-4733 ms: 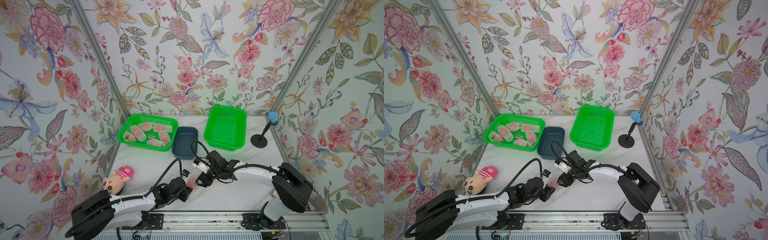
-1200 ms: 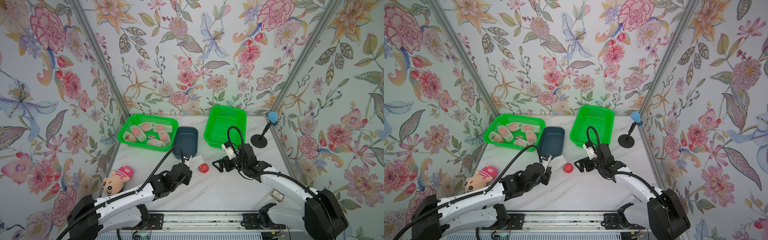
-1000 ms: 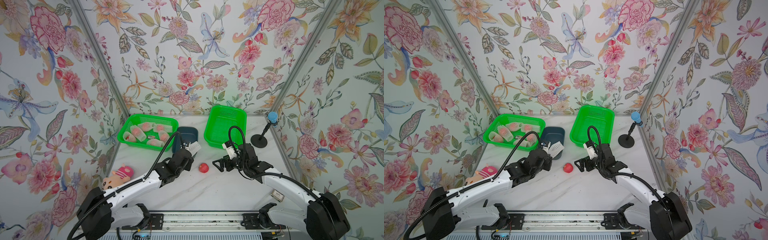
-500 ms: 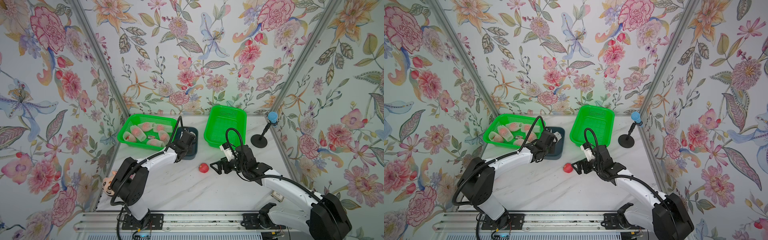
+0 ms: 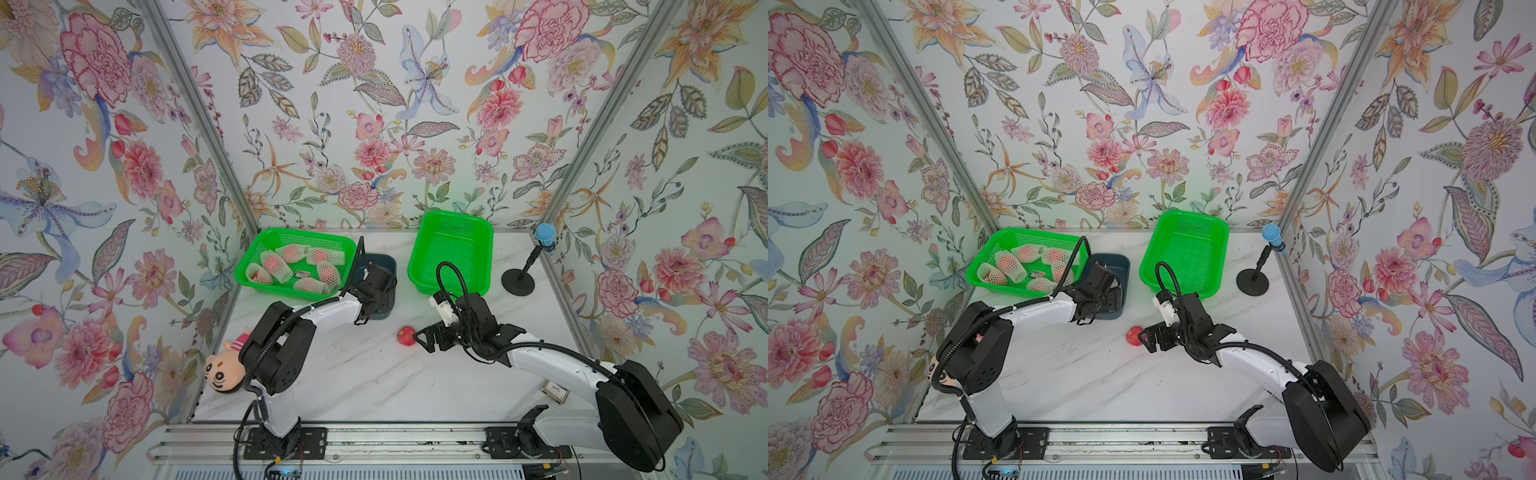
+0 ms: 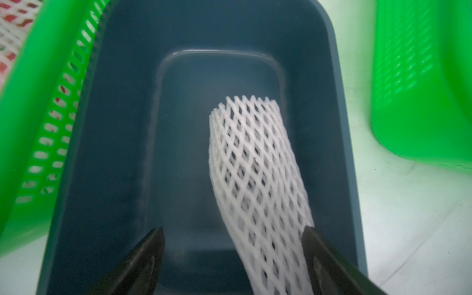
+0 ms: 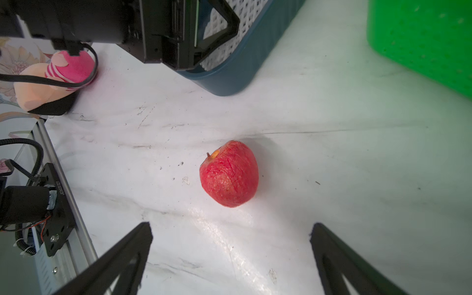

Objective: Remove foam nets from apples
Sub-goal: Place the foam net into the storage box.

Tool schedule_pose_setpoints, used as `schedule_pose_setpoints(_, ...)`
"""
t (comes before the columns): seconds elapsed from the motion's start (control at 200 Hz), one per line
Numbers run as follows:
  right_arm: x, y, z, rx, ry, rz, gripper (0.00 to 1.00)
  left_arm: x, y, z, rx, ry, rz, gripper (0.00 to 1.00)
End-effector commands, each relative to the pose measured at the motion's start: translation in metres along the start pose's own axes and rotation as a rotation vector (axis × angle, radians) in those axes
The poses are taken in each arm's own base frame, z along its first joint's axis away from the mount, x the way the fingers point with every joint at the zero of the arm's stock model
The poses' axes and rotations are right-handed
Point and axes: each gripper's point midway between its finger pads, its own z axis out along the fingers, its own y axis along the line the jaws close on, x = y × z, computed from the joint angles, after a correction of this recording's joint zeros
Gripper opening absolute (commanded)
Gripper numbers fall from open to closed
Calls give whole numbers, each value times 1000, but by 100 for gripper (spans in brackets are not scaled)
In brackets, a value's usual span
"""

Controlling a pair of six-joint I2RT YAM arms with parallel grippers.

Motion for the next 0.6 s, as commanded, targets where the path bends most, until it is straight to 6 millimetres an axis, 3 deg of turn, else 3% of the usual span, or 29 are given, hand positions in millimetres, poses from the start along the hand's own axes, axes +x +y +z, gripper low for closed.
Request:
schedule_pose_setpoints(0.0,-5,-2,10,12,-4,-12,99,-16,-5,-12,50,-27,-8,99)
schedule_pose_setpoints(0.325,1,8,44,32,69,-79,99,-29,3,-49,90,-60,14,99)
schedule_pose_setpoints(0.596,4,-6,68,129,121,-101,99,-40,17,-88,109,-101,34,99)
